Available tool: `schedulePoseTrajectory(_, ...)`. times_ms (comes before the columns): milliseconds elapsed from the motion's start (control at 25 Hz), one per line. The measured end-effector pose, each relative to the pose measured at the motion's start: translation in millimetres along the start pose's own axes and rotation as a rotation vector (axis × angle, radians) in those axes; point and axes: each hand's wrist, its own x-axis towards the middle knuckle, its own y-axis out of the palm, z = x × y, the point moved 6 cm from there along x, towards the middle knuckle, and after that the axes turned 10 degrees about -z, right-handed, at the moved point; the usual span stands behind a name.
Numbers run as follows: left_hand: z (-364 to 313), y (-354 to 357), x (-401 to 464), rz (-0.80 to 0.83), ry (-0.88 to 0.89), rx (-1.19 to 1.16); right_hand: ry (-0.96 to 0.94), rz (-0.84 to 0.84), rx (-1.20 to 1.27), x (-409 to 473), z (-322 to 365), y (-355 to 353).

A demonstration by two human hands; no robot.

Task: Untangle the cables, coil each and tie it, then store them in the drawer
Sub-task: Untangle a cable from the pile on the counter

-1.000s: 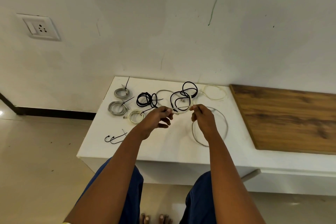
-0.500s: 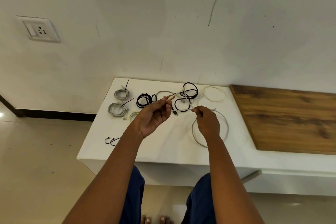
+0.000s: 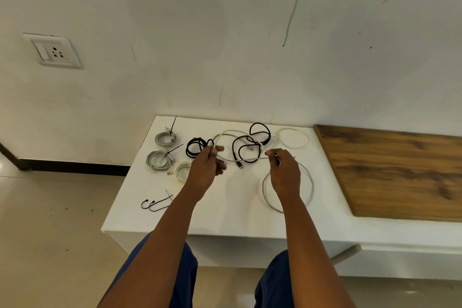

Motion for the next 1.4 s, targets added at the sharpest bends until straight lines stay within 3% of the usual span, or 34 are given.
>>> schedulePoseTrajectory(160, 2, 15, -9, 0.251, -0.463, -0.579, 0.013, 0.020, 0.015, 0, 1, 4)
schedulePoseTrajectory(240, -13, 18, -13, 0.421, -0.531, -0.897, 0.017, 0.043, 0.019, -1, 1, 5)
schedulePoseTrajectory(320, -30, 11, -13, 0.494, -0.496, -1.185, 0.010, 0.104, 0.037, -1, 2, 6)
schedulePoseTrajectory(440, -39, -12, 1, 0.305, -0.406, -1.467, -0.003, 0.218, 0.109, -2, 6, 3)
schedulePoseTrajectory(560, -27, -23, 11, 0.098, -0.447, -1.604, -0.011, 0.328, 0.172, -5, 14, 2)
schedulePoseTrajectory(720, -10, -19, 15, -0.114, -0.396, -1.257, -0.068, 0.451, 0.196, -14, 27, 4)
schedulePoseTrajectory(880, 0, -4, 13, -0.200, -0.277, -0.819, -0.096, 0.489, 0.296, -18, 39, 5)
schedulePoseTrajectory(1040, -6, 19, 0, -0.035, -0.033, -0.314, -0.139, 0.474, 0.329, -18, 49, 9)
schedulePoseTrajectory(1160, -4, 36, -12, 0.107, 0.056, -0.037, -0.130, 0.363, 0.306, -13, 48, 8)
schedulePoseTrajectory(1400, 2, 52, -21, 0.300, -0.079, -0.104, -0.073, 0.111, 0.166, -1, 33, -1)
